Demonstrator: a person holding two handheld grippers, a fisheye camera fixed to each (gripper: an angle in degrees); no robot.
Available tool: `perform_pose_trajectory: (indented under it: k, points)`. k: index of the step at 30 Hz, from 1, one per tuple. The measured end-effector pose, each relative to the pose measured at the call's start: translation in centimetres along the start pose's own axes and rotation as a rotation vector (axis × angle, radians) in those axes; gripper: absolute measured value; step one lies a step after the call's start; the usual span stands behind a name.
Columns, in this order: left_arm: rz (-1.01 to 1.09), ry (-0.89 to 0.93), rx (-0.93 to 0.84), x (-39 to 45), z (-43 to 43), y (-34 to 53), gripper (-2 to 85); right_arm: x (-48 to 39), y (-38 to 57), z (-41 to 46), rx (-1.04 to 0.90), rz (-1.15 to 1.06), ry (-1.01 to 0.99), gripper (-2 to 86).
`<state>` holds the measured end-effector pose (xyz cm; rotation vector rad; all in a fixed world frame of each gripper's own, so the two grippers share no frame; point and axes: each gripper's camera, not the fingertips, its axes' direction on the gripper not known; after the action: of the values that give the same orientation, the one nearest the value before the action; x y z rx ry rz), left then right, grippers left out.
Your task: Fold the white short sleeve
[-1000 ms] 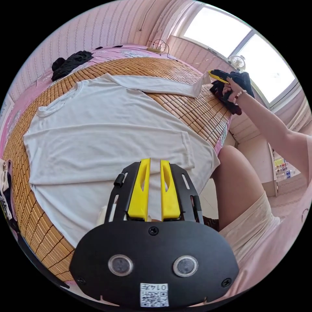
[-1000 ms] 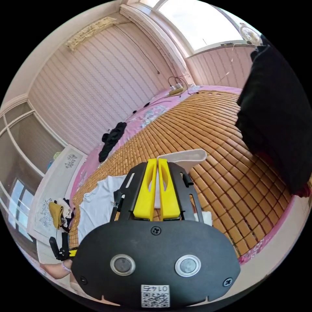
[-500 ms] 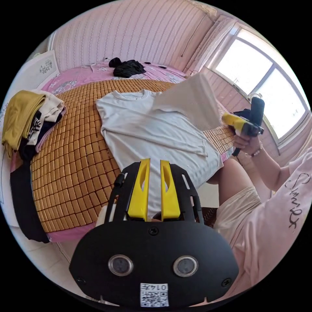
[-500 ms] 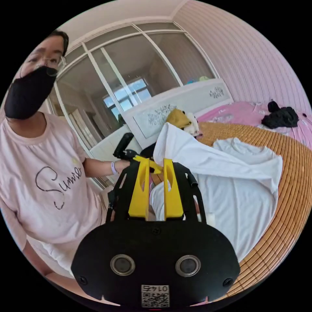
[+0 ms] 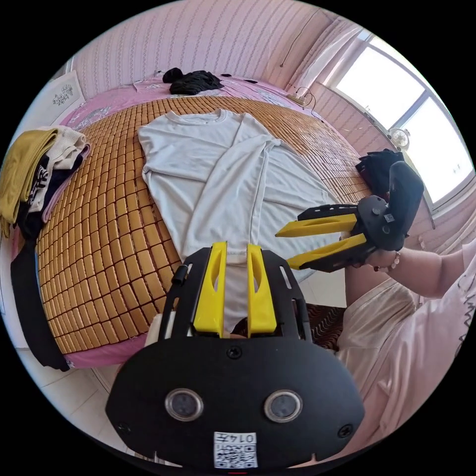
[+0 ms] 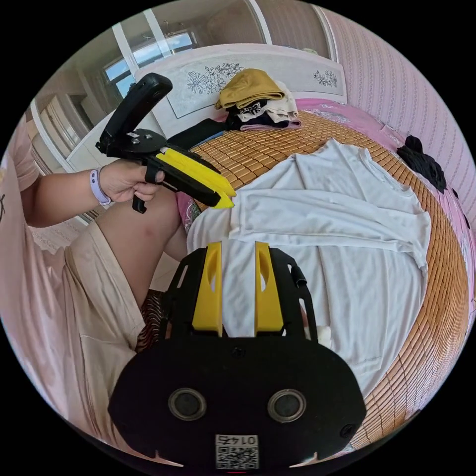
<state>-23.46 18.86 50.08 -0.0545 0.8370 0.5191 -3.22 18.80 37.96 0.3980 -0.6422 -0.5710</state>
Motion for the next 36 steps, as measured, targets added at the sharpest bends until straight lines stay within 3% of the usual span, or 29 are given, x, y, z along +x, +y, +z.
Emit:
perform_pose_trajectory:
  k: [2, 4, 6, 14, 17, 23, 29, 36]
  points:
    - [-0.014, 0.026, -0.018, -0.6, 0.6, -0.4, 6.8, 0.1, -1.4, 2.6, -0.040, 0.010, 0.003, 8.5]
    - [-0.018, 0.007, -0.054, -1.0, 1.2, -0.6, 6.8, 1.2, -2.3, 5.2, -0.138, 0.062, 0.000, 1.7]
    - [-0.011, -0.021, -0.095, -1.4, 1.8, -0.7, 6.8, 1.8, -2.5, 4.9, -0.120, 0.078, -0.047, 0.5]
    - [0.019, 0.003, -0.148, -2.0, 0.3, -0.2, 6.3, -1.0, -2.4, 2.6, -0.144, 0.006, -0.026, 0.9]
    - [0.030, -0.037, -0.172, -1.9, -0.1, 0.1, 6.3, 0.6, -1.5, 5.2, -0.244, 0.058, 0.016, 3.5]
    - [0.011, -0.083, -0.127, -2.5, -1.6, 0.1, 6.3, 5.9, -0.7, 3.9, -0.189, 0.131, -0.054, 3.3]
    - [-0.055, 0.014, -0.018, -6.3, -3.6, -2.2, 6.3, 14.3, -0.8, -0.1, 0.013, 0.187, 0.055, 7.0]
    - [-0.141, -0.009, 0.141, -15.3, -4.2, -10.7, 6.4, 34.9, -3.6, -2.9, 0.096, 0.406, 0.311, 11.4]
